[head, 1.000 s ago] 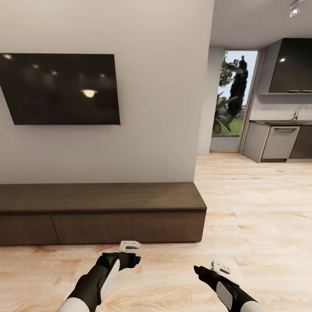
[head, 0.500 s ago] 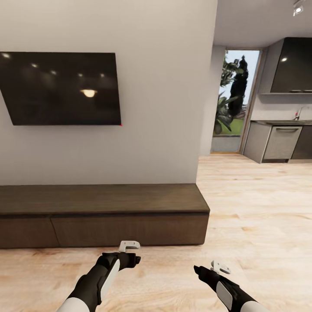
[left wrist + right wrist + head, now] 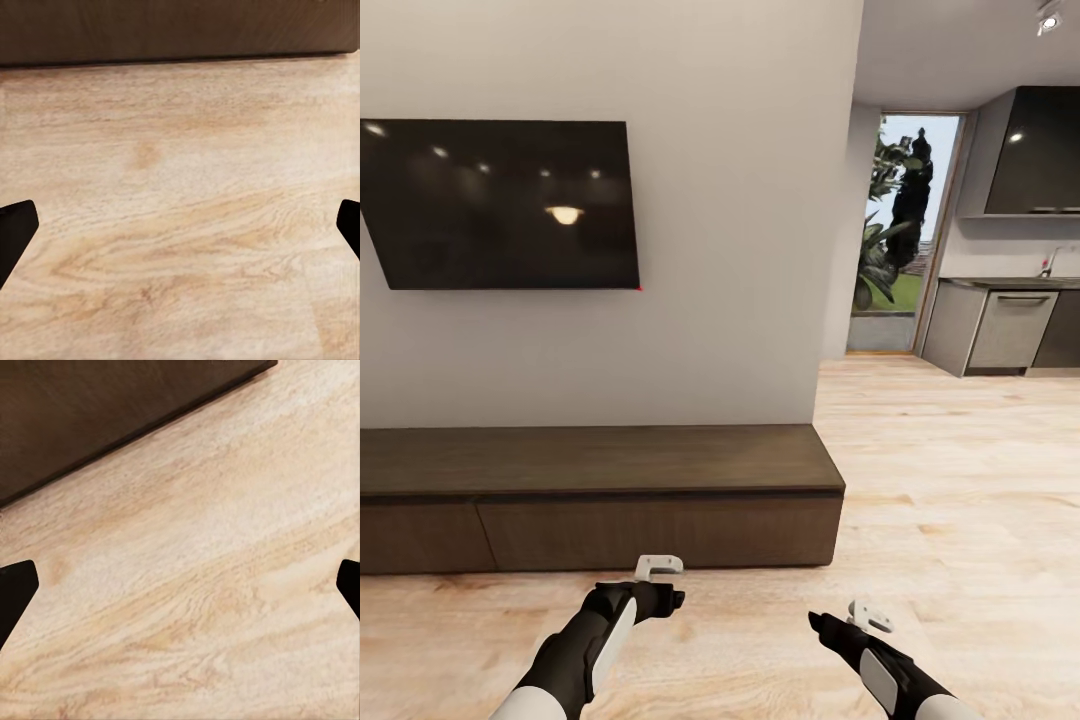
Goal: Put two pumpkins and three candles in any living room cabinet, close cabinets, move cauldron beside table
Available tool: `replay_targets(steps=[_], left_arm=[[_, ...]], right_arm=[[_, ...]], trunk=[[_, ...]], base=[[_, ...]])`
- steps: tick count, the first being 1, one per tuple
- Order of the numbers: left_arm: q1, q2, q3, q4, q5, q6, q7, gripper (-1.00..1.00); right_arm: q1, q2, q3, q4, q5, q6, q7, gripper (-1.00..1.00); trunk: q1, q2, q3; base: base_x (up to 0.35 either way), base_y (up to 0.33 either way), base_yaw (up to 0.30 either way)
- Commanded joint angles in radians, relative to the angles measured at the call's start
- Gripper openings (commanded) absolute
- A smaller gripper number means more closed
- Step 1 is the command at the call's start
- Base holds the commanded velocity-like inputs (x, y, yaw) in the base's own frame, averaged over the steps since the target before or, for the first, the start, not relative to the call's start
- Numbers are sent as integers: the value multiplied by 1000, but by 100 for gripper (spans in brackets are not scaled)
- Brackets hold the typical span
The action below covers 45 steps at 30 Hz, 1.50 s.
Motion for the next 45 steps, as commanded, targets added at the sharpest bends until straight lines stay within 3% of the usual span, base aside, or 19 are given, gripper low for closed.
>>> replay_targets(steps=[1, 4, 8, 11, 12, 15, 19, 23, 29, 35, 39, 42, 45], left_arm=[[0, 0, -1, -1, 11, 6, 2, 100], [0, 1, -1, -6, 13, 7, 0, 100], [3, 10, 9, -72, 25, 33, -94, 100], [4, 58, 14, -107, 62, 124, -293, 100], [4, 68, 14, -114, 69, 138, -334, 100], [4, 137, 15, -149, 101, 182, -577, 100], [4, 194, 16, -162, 118, 196, -787, 100], [4, 229, 17, -165, 154, 199, -938, 100], [4, 248, 17, -165, 190, 200, -1058, 100], [4, 250, 17, -165, 192, 210, -1211, 100], [4, 251, 17, -164, 193, 215, -1245, 100], [4, 251, 17, -162, 193, 220, -1251, 100], [4, 251, 18, -161, 193, 228, -1254, 100]], right_arm=[[0, 1, -5, -1, -8, 4, 4, 100], [0, 1, -5, -2, -9, 3, 4, 100], [0, -2, -8, -4, -10, 4, 6, 100], [0, -2, -8, -8, -10, 6, 9, 100], [0, -2, -8, -9, -10, 7, 10, 100], [0, -2, -7, -10, -9, 10, 12, 100], [0, -1, -7, -6, -8, 13, 13, 100], [0, -1, -7, -4, -7, 16, 14, 100], [0, -4, -9, -3, -8, 18, 27, 100], [0, -5, -12, -1, -13, 25, 123, 100], [0, -22, -15, -4, -30, 66, 147, 100], [0, -48, -16, -12, -73, 145, 153, 100], [-2, -89, -15, -61, -168, 226, 155, 100]], trunk=[[0, 0, -1], [0, 0, -1], [0, 0, -1], [0, 0, -1], [0, 0, -1], [0, 0, -1], [0, 0, -5], [0, 0, -11], [0, 0, -20], [0, 0, -30], [0, 0, -36], [0, 0, -41], [0, 0, -46]], base=[[0, 0, 0], [0, 0, 0], [0, 0, 0], [0, 0, 0], [0, 0, 0], [0, 0, 0], [0, 0, 0], [0, 0, 0], [0, 0, 0], [0, 0, 0], [0, 0, 0], [0, 0, 0], [0, 0, 0]])
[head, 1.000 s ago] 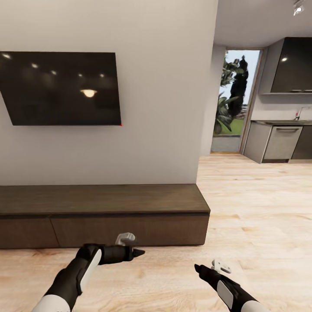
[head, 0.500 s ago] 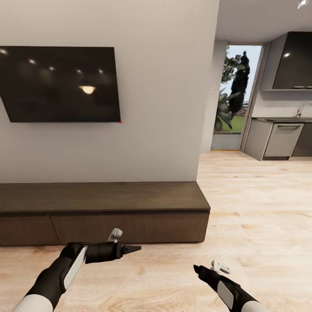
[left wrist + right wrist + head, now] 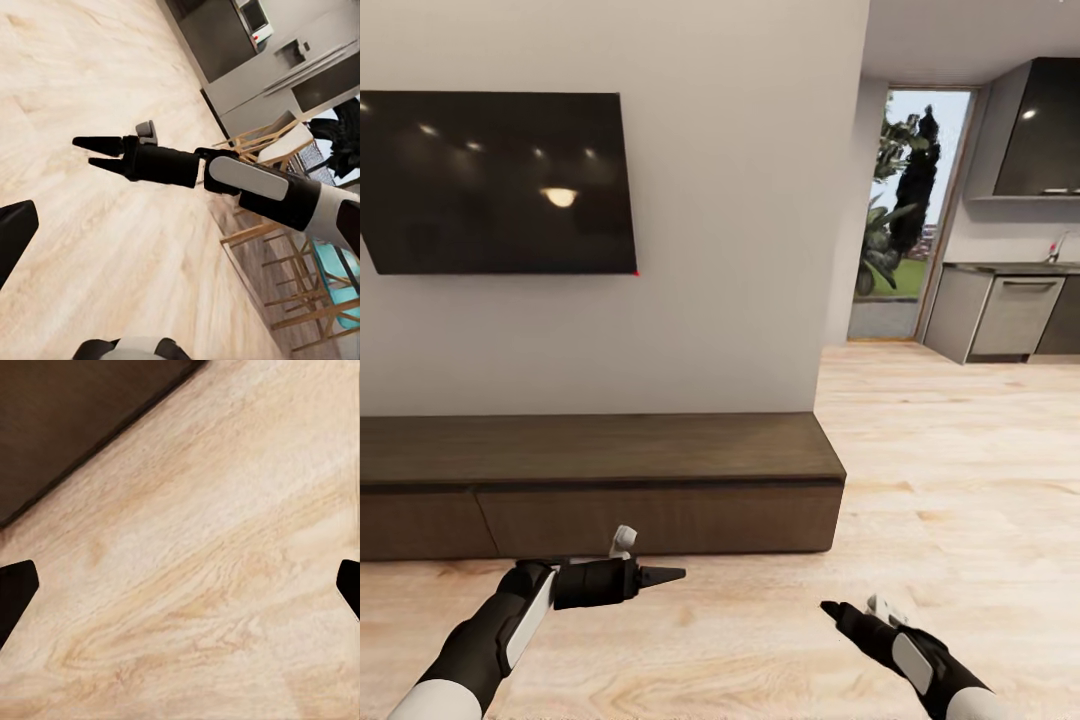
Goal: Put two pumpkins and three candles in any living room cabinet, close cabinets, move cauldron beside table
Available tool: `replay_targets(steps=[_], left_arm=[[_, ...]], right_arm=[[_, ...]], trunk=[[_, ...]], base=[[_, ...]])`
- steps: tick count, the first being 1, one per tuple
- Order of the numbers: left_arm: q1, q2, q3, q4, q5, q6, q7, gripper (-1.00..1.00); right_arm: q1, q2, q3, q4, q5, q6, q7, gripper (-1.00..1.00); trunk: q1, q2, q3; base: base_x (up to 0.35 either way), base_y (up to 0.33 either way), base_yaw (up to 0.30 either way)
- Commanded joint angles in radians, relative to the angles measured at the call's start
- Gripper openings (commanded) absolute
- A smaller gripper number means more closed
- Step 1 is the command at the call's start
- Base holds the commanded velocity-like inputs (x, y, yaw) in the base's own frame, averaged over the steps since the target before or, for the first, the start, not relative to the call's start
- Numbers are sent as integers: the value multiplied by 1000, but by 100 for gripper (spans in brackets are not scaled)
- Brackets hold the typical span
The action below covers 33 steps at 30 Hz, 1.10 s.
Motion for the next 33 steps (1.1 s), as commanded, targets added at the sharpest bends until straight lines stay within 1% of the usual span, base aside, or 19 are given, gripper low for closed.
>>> replay_targets(steps=[1, 2, 3, 4, 5, 6, 7, 11, 12, 15, 17, 20, 23, 27, 33], left_arm=[[-1, 1, -3, 0, 7, 10, 1, 100], [-1, 1, 4, 0, 7, 11, 0, 100], [-1, 2, 8, 0, 7, 11, 0, 100], [-1, 2, 18, 1, 7, 12, 0, 100], [-1, 2, 24, 1, 8, 12, 0, 100], [-1, 2, 39, 3, 8, 13, 0, 100], [-1, 2, 43, 4, 9, 13, 0, 100], [-1, 2, 56, 6, 10, 15, -1, 100], [-1, 1, 57, 6, 11, 15, -1, 100], [-1, 1, 58, 7, 11, 16, -11, 100], [-1, 1, 59, 7, 12, 16, -23, 100], [-1, 0, 60, 8, 12, 22, -54, 100], [-1, 0, 60, 8, 12, 49, -68, 100], [-1, 1, 60, 8, 12, 62, -73, 100], [-1, 0, 61, 8, 12, 65, -74, 100]], right_arm=[[0, -7, -4, -16, -24, 20, 3, 100], [-1, -24, -4, -57, -76, 56, 3, 100], [-1, -29, -4, -69, -92, 68, 3, 100], [-1, -40, -4, -90, -119, 89, 3, 100], [-1, -45, -4, -99, -131, 97, 3, 100], [-1, -58, -4, -120, -162, 113, 4, 100], [-1, -62, -4, -124, -172, 116, 4, 100], [-1, -75, -4, -150, -245, 122, 13, 100], [-1, -75, -4, -155, -252, 123, 18, 100], [-1, -76, -4, -178, -271, 123, 70, 100], [-1, -77, -4, -183, -275, 122, 105, 100], [-1, -78, -3, -185, -277, 125, 123, 100], [-1, -76, -3, -186, -278, 124, 127, 100], [-1, -73, -4, -186, -279, 111, 128, 100], [-1, -68, -3, -185, -279, 28, 120, 100]], trunk=[[0, 0, -3], [0, 0, -4], [0, 0, -6], [4, -7, -11], [7, -14, -15], [11, -21, -20], [15, -28, -25], [30, -56, -44], [34, -63, -49], [46, -84, -61], [53, -98, -68], [65, -119, -78], [76, -140, -88], [92, -168, -100], [115, -210, -119]], base=[[0, 0, 0], [0, 0, 0], [0, 0, 0], [0, 0, 0], [0, 0, 0], [0, 0, 0], [0, 0, 0], [0, 0, 0], [0, 0, 0], [0, 0, 0], [0, 0, 0], [0, 0, 0], [0, 0, 0], [0, 0, 0], [0, 0, 0]])
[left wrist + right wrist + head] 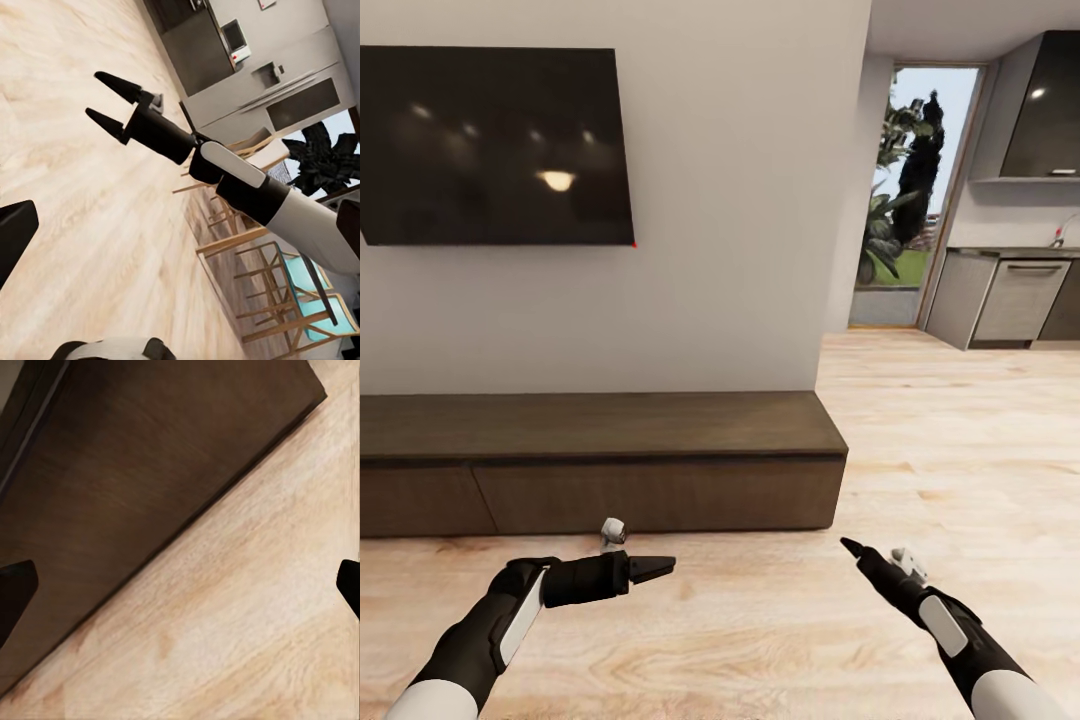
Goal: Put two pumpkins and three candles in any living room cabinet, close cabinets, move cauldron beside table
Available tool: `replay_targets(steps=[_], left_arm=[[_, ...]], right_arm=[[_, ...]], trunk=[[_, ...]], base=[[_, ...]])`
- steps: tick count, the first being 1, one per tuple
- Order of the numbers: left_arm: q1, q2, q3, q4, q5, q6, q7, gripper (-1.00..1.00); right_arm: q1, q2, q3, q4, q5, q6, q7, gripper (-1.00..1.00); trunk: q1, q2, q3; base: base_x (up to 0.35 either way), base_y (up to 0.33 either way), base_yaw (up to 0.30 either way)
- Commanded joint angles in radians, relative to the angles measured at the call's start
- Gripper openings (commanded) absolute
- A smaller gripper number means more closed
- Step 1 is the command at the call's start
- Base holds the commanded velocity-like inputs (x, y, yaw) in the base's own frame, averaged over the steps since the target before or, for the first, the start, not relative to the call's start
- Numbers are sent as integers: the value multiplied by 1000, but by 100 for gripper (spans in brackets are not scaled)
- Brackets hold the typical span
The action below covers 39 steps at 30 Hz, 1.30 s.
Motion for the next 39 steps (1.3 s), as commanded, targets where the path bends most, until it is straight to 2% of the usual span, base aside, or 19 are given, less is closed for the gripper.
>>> replay_targets(steps=[1, 3, 7, 9, 12, 14, 15, 19, 25, 35, 39], left_arm=[[-1, 1, -3, 0, 7, 10, 0, 100], [-1, 1, -3, 1, 7, 10, 0, 100], [-1, 1, -3, 1, 7, 10, 0, 100], [-1, 1, -3, 1, 7, 10, 0, 100], [-1, 1, -3, 2, 7, 10, -1, 100], [-1, 1, -3, 2, 7, 10, -1, 100], [-1, 1, -3, 2, 7, 10, -3, 100], [-1, 1, -3, 2, 7, 10, -23, 100], [-1, 1, -3, 2, 7, 10, -40, 100], [-1, 1, -3, 2, 7, 10, -42, 100], [-1, 1, -3, 2, 7, 10, -42, 100]], right_arm=[[-1, 1, -6, 0, -7, -3, 2, 100], [-1, 3, -6, 0, -8, -28, 5, 100], [-1, 5, -4, 2, -12, -91, 10, 100], [-1, 4, -3, 6, -37, -92, 28, 100], [-1, 4, -1, 10, -76, -77, 97, 100], [-1, 3, -1, 14, -94, -57, 171, 100], [-1, 2, -1, 18, -101, -29, 227, 100], [-1, 4, -3, 21, -133, 58, 309, 100], [-1, 2, -6, 20, -199, 98, 306, 100], [-1, 0, -6, 12, -296, 97, 310, 100], [-1, 2, -6, 12, -310, 94, 313, 100]], trunk=[[4, -8, -4], [11, -22, -10], [13, -23, -26], [14, -23, -34], [15, -24, -45], [16, -24, -53], [17, -24, -57], [19, -25, -72], [21, -27, -96], [26, -29, -134], [28, -30, -150]], base=[[0, 0, 0], [0, 0, 0], [0, 0, 0], [0, 0, 0], [0, 0, 0], [0, 0, 0], [0, 0, 0], [0, 0, 0], [0, 0, 0], [0, 0, 0], [0, 0, 0]])
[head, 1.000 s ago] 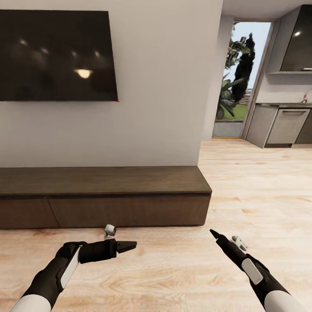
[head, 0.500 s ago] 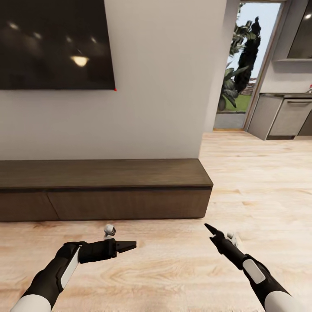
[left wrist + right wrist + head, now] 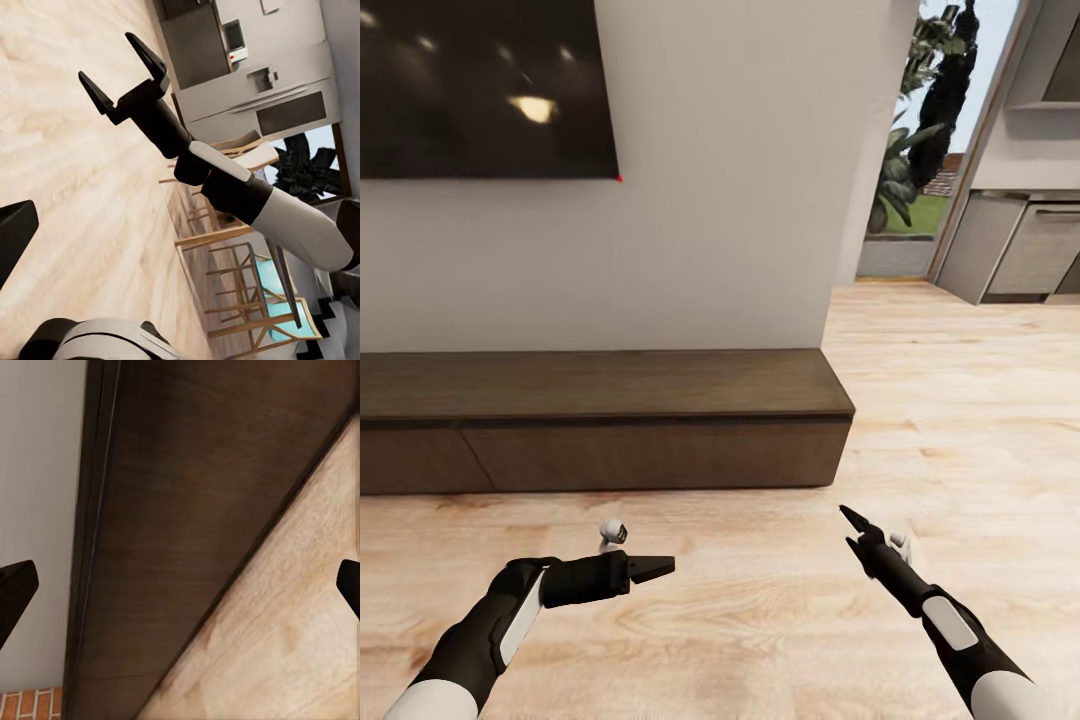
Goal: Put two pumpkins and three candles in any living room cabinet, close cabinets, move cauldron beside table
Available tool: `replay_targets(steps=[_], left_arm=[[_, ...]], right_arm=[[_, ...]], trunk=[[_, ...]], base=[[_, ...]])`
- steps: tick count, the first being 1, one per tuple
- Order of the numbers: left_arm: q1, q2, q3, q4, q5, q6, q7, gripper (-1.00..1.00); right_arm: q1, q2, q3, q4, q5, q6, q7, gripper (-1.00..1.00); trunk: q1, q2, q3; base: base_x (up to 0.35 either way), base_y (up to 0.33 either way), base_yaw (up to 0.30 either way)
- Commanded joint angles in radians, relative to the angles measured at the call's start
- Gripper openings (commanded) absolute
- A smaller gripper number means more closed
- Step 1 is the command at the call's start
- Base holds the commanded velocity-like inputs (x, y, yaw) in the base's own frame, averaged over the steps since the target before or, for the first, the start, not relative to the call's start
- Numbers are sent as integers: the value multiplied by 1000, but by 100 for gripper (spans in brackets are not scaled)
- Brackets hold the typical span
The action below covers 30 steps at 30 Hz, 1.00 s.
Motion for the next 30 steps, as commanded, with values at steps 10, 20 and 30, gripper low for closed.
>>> replay_targets(steps=[10, 20, 30], left_arm=[[0, 1, -3, 0, 6, 11, -1, 100], [0, 1, -5, 0, 8, 11, -1, 100], [0, 0, -5, 0, 7, 11, -1, 100]], right_arm=[[-1, -1, -3, 0, -16, 3, 9, 100], [-1, 0, -1, -3, -14, -16, 26, 100], [-1, 1, -3, 9, -17, -27, 279, 100]], trunk=[[4, -3, -40], [9, -5, -78], [13, -7, -117]], base=[[0, 0, 0], [0, 0, 0], [0, 0, 0]])
